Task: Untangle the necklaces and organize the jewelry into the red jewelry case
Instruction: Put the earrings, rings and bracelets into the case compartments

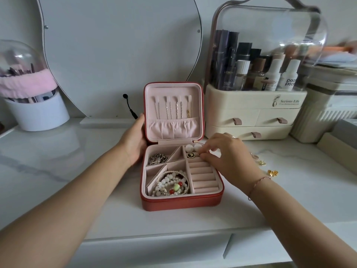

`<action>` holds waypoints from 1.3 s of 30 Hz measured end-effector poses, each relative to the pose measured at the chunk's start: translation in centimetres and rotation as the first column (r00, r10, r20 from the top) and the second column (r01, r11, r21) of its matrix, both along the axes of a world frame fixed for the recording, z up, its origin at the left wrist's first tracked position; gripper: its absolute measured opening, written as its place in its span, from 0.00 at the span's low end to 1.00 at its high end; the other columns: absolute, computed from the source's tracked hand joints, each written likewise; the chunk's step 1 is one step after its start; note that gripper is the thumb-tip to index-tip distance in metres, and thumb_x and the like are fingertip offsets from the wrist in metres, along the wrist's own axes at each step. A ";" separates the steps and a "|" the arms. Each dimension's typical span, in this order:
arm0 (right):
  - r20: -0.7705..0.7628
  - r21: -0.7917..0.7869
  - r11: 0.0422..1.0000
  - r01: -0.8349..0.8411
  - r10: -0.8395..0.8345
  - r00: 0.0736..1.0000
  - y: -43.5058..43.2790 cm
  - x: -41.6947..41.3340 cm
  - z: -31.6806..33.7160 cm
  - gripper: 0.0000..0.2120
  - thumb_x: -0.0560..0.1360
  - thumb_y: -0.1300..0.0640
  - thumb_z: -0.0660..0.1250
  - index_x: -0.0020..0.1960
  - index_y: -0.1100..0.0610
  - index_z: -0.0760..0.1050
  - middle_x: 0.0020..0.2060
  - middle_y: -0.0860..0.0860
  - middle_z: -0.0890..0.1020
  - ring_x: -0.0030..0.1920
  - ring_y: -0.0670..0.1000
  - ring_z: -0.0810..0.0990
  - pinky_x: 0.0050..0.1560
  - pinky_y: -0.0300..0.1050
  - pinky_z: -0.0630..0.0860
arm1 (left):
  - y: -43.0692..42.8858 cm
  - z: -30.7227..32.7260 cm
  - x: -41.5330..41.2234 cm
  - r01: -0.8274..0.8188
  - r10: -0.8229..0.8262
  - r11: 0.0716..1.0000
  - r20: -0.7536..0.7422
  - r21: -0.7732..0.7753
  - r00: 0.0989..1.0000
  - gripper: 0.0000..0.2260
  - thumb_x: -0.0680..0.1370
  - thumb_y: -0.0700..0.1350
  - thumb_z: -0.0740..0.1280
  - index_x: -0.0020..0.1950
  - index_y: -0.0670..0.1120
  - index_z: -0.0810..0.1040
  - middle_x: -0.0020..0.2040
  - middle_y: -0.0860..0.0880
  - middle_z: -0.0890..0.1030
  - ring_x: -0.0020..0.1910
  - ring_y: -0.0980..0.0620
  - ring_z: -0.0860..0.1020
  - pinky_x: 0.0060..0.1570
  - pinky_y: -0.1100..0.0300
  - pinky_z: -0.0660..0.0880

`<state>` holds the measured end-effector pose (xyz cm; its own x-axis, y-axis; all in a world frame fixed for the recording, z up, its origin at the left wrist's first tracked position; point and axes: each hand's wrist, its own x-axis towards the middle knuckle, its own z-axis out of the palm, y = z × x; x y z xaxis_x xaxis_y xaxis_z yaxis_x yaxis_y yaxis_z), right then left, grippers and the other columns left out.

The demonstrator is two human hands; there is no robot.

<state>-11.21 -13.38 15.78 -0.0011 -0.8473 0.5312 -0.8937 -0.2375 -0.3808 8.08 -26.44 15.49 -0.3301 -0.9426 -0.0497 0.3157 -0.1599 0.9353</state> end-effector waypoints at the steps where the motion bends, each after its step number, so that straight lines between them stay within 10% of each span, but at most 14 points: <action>1: 0.029 0.007 1.000 0.010 -0.011 1.000 0.0 0.2 0.0 0.03 0.70 0.58 0.72 0.43 0.50 0.82 0.34 0.35 0.73 0.43 0.46 0.72 0.50 0.49 0.70 | 0.1 0.0 0.0 0.001 -0.001 1.000 0.005 -0.002 1.000 0.20 0.81 0.59 0.56 0.62 0.49 0.79 0.57 0.47 0.83 0.56 0.49 0.81 0.52 0.55 0.77; 20: 0.123 0.045 0.985 0.165 -0.169 0.978 0.4 0.7 -0.9 0.04 0.71 0.57 0.69 0.42 0.49 0.80 0.42 0.46 0.77 0.45 0.48 0.74 0.51 0.51 0.72 | 0.2 0.2 -0.2 -0.008 0.008 1.000 -0.012 -0.026 1.000 0.16 0.81 0.56 0.58 0.57 0.49 0.80 0.50 0.49 0.85 0.44 0.53 0.84 0.38 0.62 0.80; 29: 0.160 0.038 0.975 0.220 -0.224 0.962 3.7 -5.4 0.7 0.04 0.70 0.59 0.73 0.42 0.51 0.81 0.39 0.44 0.77 0.39 0.41 0.74 0.41 0.24 0.66 | 0.2 0.2 -0.1 0.008 -0.006 0.997 0.028 -0.071 1.000 0.17 0.81 0.58 0.57 0.60 0.51 0.79 0.56 0.48 0.84 0.52 0.51 0.82 0.49 0.58 0.79; 39: -0.091 0.128 0.966 0.224 -0.214 0.973 4.8 -6.7 -0.9 0.09 0.68 0.49 0.75 0.48 0.44 0.81 0.40 0.38 0.75 0.45 0.45 0.71 0.48 0.43 0.59 | 0.0 -0.1 -0.1 0.009 -0.009 0.999 0.014 -0.046 1.000 0.19 0.80 0.59 0.58 0.60 0.50 0.80 0.57 0.47 0.83 0.58 0.47 0.80 0.63 0.49 0.72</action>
<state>-17.95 -8.57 14.91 -0.1591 -0.8953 0.4161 -0.9456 0.0170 -0.3250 8.00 -26.44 15.42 -0.3382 -0.9410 -0.0107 0.3014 -0.1190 0.9461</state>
